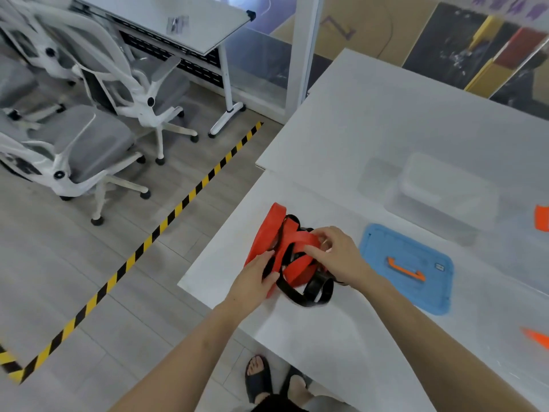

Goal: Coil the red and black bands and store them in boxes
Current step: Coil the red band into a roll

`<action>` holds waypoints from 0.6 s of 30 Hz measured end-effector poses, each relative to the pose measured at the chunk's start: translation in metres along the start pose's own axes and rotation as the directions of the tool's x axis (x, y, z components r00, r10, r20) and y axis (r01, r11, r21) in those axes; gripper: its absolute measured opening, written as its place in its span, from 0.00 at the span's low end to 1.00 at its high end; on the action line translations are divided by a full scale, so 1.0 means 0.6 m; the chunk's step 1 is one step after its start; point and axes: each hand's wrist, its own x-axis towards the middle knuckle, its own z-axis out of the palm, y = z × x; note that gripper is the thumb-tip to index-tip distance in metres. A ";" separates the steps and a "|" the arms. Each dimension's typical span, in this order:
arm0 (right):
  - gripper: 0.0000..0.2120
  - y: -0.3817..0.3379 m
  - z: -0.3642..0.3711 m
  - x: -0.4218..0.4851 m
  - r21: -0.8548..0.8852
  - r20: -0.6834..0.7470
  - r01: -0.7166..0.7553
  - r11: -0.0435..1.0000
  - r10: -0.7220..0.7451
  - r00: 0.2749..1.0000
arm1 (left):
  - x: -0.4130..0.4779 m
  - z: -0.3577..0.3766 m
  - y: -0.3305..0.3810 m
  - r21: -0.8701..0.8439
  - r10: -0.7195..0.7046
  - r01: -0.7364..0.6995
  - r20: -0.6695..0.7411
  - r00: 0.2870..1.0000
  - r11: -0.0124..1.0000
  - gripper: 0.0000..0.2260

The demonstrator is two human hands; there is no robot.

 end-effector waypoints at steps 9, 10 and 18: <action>0.14 -0.151 -0.095 -0.079 0.426 -0.156 0.088 0.901 -0.022 0.987 | -0.020 -0.049 0.151 -0.096 0.103 -0.110 -0.067 0.992 0.989 0.25; 0.15 -0.161 -0.099 -0.081 0.451 -0.156 0.089 0.888 -0.019 0.988 | -0.019 -0.051 0.166 -0.118 0.104 -0.114 -0.087 0.991 0.986 0.21; 0.14 -0.191 -0.141 -0.088 0.593 -0.200 0.180 0.785 -0.073 0.977 | -0.002 -0.075 0.228 -0.179 0.129 -0.150 -0.122 0.984 0.972 0.14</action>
